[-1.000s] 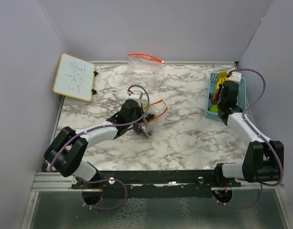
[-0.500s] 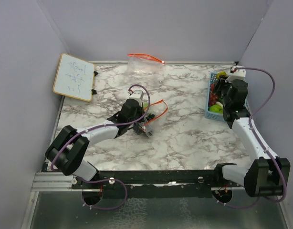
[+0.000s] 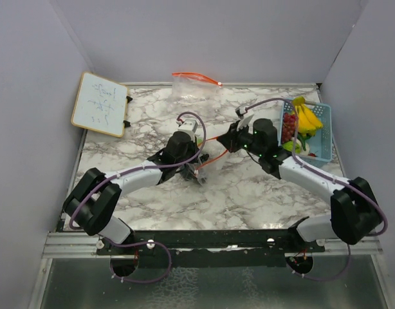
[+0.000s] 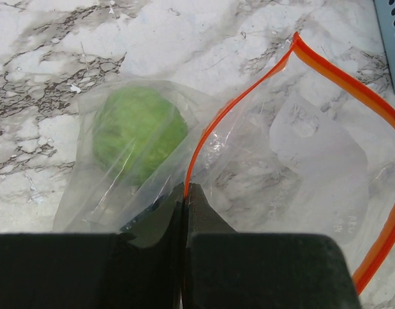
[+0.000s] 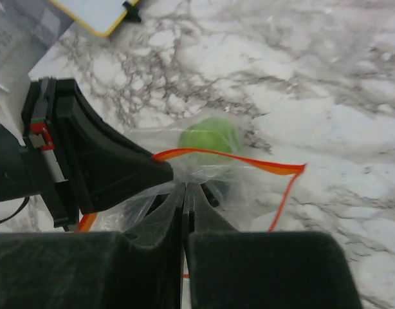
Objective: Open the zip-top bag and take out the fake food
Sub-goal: Place the fake fruit in the bin, then pick up the fake fruit from the zipper food storage bag.
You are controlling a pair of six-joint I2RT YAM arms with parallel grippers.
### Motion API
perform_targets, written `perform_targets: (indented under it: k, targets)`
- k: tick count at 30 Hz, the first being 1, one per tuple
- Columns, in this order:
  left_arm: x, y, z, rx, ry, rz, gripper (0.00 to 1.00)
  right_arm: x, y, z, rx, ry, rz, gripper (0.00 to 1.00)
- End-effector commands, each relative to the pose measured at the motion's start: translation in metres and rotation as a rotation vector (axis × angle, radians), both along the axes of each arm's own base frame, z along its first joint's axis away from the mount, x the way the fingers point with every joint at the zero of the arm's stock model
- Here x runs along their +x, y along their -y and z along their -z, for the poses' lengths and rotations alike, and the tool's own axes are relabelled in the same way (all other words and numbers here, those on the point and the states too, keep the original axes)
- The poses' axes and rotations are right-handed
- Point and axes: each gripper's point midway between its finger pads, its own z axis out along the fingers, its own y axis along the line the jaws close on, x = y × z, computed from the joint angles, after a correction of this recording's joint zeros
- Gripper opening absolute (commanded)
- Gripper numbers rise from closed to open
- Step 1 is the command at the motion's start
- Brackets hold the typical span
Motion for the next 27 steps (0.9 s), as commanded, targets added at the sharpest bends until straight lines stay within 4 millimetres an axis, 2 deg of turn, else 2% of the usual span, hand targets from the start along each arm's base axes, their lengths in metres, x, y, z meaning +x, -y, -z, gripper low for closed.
perform_targets:
  k: [1, 3, 8, 11, 13, 16, 21, 23, 27]
  targets:
    - [-0.001, -0.001, -0.023, -0.027, 0.041, -0.011, 0.00, -0.020, -0.056, 0.018, 0.035, -0.064, -0.146, 0.02]
    - [-0.001, -0.004, -0.023, -0.022, 0.043, -0.019, 0.00, -0.029, -0.065, 0.036, 0.033, -0.104, -0.163, 0.02]
    - [-0.002, -0.007, -0.029, -0.025, 0.056, -0.027, 0.00, -0.044, -0.070, 0.078, 0.014, -0.186, -0.187, 0.01]
    - [-0.001, -0.004, -0.032, -0.033, 0.061, -0.020, 0.00, -0.053, -0.080, 0.093, 0.004, -0.216, -0.215, 0.02]
    - [-0.001, -0.003, -0.031, -0.034, 0.059, -0.016, 0.00, -0.058, -0.088, 0.098, 0.003, -0.224, -0.235, 0.10]
    - [-0.002, -0.003, -0.033, -0.036, 0.060, -0.013, 0.00, -0.061, -0.098, 0.108, -0.011, -0.236, -0.255, 0.35]
    - [-0.005, -0.008, -0.035, -0.033, 0.068, -0.024, 0.00, -0.067, -0.110, 0.128, -0.019, -0.282, -0.288, 0.67]
    - [-0.006, -0.010, -0.035, -0.029, 0.069, -0.027, 0.00, -0.068, -0.113, 0.137, -0.027, -0.295, -0.295, 0.73]
    - [-0.007, -0.014, -0.034, -0.017, 0.070, -0.035, 0.00, -0.073, -0.117, 0.153, -0.047, -0.327, -0.316, 0.76]
